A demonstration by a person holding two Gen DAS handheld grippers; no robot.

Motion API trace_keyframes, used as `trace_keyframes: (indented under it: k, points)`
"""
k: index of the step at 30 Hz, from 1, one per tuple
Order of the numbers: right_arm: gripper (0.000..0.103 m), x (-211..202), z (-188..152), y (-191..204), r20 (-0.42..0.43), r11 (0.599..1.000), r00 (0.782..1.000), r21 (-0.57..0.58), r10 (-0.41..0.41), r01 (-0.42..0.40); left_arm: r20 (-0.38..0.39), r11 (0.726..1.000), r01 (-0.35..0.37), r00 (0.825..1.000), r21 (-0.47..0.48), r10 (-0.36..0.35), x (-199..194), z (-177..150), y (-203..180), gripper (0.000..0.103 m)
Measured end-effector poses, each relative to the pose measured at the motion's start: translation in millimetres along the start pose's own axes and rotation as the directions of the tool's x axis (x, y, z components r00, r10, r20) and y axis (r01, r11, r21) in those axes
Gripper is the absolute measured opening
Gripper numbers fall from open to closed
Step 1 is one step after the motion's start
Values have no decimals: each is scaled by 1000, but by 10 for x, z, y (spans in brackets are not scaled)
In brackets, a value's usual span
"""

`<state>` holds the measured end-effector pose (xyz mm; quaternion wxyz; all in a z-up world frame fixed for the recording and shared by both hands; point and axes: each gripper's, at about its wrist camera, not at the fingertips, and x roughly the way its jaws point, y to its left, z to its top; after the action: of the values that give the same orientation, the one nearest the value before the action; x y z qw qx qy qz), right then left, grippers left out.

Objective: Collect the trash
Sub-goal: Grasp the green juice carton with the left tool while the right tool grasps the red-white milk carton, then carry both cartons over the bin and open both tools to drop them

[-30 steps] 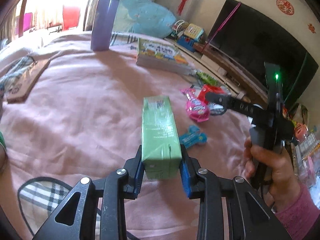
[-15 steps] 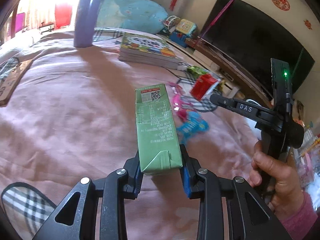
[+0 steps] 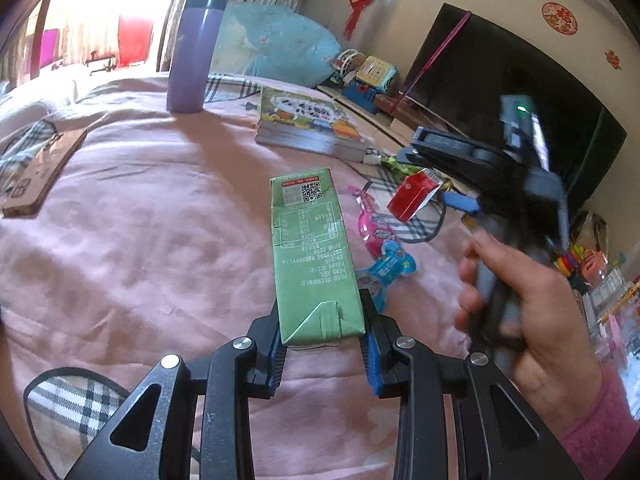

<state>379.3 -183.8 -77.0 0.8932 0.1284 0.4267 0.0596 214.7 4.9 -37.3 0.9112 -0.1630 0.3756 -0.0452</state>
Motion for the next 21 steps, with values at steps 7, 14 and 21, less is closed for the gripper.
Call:
trace_keyframes:
  k: [7,14,21]
  points:
    - [43,162,-96,-216,-62,999,998,31,30,-28,-11,1000,17,1000,9,-16,10,24,4,31]
    - [33,-457,-272,-503,-75,989,987,-27,142,-144,0,996,77,997,44,-77,-116,35,-160,31]
    - [33,-941,-634,-666,-221,964,967,-203,128,-173,-104,983,142,986,117,-130,-5,-97,-419,31]
